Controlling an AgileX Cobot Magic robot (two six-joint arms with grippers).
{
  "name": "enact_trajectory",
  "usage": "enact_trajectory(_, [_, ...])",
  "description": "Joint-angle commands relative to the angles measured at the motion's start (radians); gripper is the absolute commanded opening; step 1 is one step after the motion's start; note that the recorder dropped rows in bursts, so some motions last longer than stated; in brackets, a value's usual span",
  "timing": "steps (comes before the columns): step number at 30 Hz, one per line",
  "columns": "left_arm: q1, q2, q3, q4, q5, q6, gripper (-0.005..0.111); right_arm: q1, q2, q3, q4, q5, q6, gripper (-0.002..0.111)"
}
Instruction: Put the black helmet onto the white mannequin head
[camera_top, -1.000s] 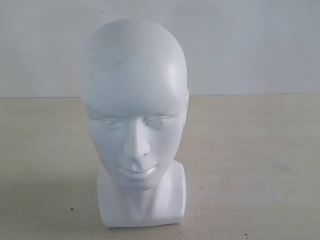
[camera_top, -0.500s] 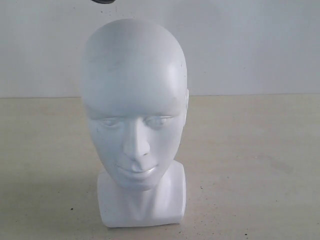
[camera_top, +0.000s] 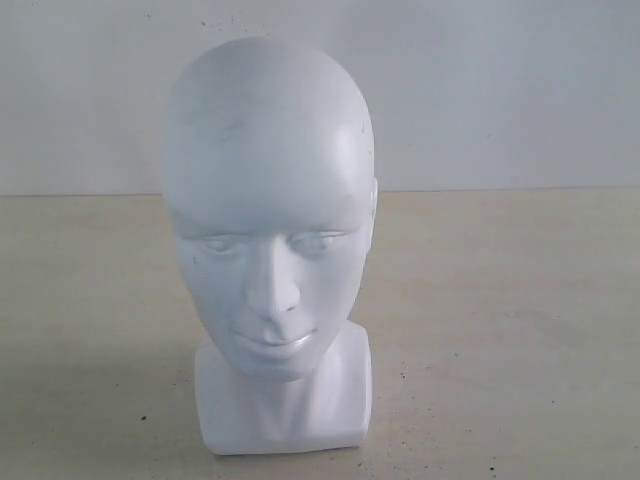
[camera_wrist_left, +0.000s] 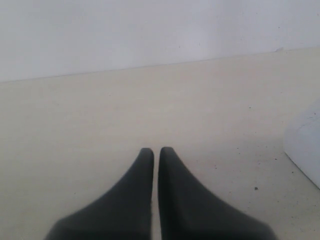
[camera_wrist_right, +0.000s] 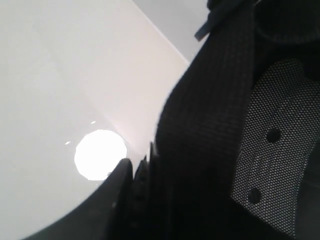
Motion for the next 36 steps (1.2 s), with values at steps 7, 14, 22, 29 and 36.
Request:
enact_trajectory(7, [0.001, -0.004, 0.0, 0.003, 0.0, 0.002, 0.004, 0.12, -0.025, -0.024, -0.903, -0.318, 0.855, 0.0])
enact_trajectory(14, [0.001, -0.004, 0.0, 0.003, 0.0, 0.002, 0.004, 0.152, -0.018, -0.022, -1.727, -0.462, 1.684, 0.0])
enact_trajectory(22, [0.001, -0.004, 0.0, 0.003, 0.0, 0.002, 0.004, 0.069, 0.0, 0.031, -2.116, -0.707, 2.189, 0.0])
enact_trajectory(29, [0.001, -0.004, 0.0, 0.003, 0.0, 0.002, 0.004, -0.033, 0.049, 0.128, -2.182, -1.066, 2.419, 0.0])
enact_trajectory(36, [0.001, -0.004, 0.0, 0.003, 0.0, 0.002, 0.004, -0.068, 0.146, 0.138, -2.178, -1.35, 2.526, 0.0])
